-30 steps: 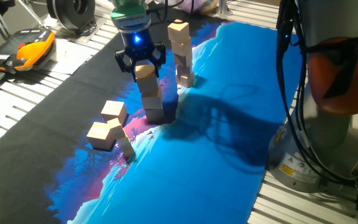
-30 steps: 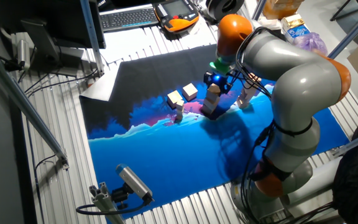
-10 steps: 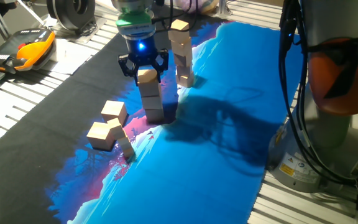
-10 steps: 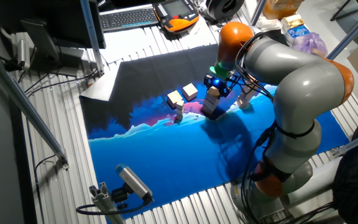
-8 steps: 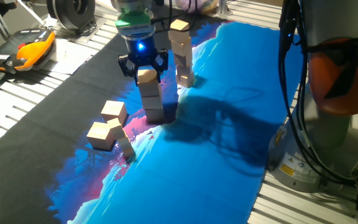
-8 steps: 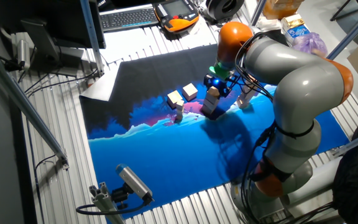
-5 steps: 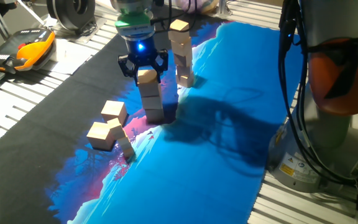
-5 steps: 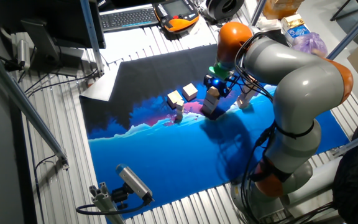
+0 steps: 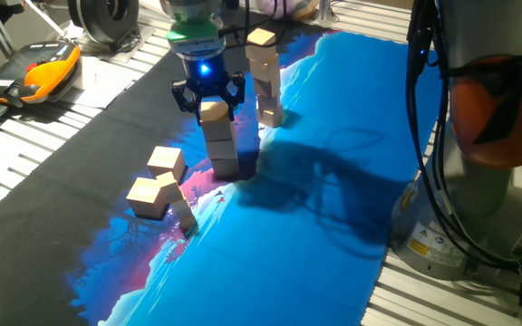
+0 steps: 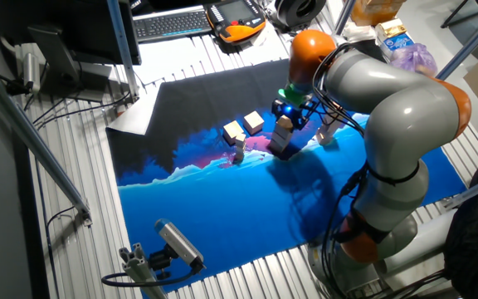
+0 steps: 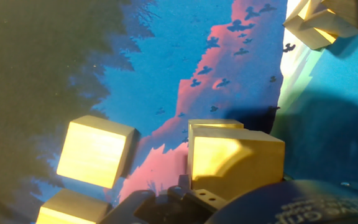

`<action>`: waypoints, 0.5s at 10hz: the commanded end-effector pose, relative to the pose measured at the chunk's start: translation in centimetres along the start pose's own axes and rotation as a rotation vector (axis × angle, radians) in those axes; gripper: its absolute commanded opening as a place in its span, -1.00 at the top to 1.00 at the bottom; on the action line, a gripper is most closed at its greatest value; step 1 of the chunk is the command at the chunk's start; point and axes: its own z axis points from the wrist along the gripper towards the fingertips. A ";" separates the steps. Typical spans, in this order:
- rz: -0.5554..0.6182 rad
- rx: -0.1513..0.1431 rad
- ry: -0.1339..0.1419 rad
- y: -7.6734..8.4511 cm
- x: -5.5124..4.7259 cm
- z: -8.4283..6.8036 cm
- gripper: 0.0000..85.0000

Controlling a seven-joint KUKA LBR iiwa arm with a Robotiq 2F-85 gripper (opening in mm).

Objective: Stack the blocks in a vertical line of five

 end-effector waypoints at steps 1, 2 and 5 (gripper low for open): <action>0.002 -0.001 -0.001 0.0 0.0 0.0 -0.60; 0.006 -0.002 -0.003 0.0 0.0 0.0 -0.60; 0.008 0.011 -0.008 0.2 -0.1 -0.6 -1.00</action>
